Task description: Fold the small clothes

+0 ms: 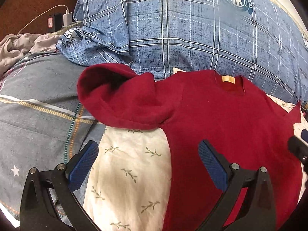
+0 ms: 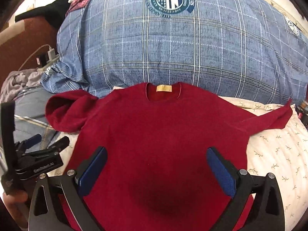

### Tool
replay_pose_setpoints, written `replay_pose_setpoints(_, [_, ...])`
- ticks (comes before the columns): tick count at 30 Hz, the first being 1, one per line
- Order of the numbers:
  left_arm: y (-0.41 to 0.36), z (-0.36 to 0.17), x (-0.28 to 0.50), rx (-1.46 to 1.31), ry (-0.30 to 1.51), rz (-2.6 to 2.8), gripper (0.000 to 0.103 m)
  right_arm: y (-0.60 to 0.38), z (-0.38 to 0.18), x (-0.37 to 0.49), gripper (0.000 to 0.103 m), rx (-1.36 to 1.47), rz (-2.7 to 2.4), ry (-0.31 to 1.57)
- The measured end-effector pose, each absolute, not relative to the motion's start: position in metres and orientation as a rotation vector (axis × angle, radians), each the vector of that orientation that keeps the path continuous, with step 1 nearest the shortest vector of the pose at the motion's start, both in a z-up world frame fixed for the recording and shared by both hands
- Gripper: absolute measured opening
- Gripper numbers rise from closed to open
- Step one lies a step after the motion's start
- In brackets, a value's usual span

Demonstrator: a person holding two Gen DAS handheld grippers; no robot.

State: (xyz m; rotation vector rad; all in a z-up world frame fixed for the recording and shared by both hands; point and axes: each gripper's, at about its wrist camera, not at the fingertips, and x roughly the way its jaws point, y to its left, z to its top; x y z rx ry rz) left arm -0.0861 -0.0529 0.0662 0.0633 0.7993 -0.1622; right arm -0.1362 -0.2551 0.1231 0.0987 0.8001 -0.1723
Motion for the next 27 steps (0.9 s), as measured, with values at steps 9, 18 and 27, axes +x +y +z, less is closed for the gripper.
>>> replay_pose_setpoints(9, [-0.062, 0.061, -0.077, 0.083, 0.805, -0.188, 0.103, -0.252, 0.100, -0.116, 0.102, 0.133, -0.221, 0.853])
replay_pose_setpoints(18, [-0.063, 0.063, -0.073, 0.089, 0.797, -0.208, 0.103, -0.254, 0.090, -0.114, 0.102, 0.182, -0.221, 0.866])
replay_pose_setpoints(27, [-0.060, 0.063, -0.069, 0.067, 0.805, -0.201, 0.103, -0.254, 0.087, -0.115, 0.102, 0.208, -0.190, 0.869])
